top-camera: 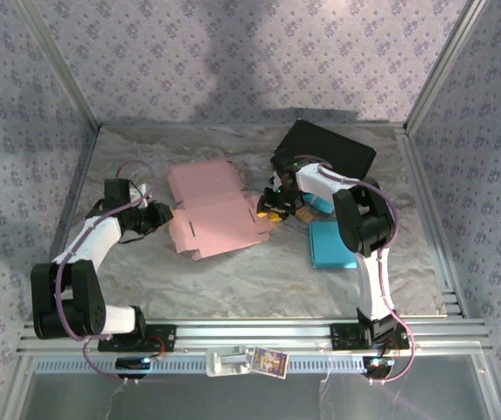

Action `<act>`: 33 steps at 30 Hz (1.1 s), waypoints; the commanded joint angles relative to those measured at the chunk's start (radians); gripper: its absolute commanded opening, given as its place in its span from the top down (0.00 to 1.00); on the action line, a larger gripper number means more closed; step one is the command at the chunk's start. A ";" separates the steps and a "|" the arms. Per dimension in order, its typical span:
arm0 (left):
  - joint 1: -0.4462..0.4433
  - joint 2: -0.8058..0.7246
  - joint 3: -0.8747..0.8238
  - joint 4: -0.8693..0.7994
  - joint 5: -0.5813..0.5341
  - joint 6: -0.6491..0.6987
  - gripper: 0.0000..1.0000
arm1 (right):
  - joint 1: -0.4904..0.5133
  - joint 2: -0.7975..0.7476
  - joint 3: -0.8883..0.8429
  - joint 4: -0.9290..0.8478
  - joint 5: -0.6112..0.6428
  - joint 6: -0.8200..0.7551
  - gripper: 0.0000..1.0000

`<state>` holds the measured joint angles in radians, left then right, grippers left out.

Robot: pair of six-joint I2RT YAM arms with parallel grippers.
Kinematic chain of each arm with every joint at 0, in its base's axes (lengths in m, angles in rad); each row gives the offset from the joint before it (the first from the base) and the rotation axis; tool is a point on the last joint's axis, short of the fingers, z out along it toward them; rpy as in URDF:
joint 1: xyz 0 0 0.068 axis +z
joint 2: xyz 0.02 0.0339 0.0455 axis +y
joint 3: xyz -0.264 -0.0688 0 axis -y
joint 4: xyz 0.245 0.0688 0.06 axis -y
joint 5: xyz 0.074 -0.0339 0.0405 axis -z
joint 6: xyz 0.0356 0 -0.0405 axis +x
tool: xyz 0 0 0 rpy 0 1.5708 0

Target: Fold the paper box

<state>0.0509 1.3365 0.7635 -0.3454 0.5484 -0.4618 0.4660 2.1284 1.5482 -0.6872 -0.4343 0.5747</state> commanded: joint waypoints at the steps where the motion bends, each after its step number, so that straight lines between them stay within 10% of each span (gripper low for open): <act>1: 0.013 -0.043 -0.006 0.026 0.040 -0.032 0.75 | -0.008 0.043 0.009 -0.049 0.043 -0.019 0.60; 33: 0.024 0.037 -0.096 0.241 0.195 -0.189 0.74 | -0.016 0.059 0.034 -0.059 0.043 -0.015 0.60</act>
<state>0.0731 1.3624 0.6785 -0.1490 0.6960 -0.6418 0.4557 2.1452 1.5764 -0.7132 -0.4339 0.5747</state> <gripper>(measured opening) 0.262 0.398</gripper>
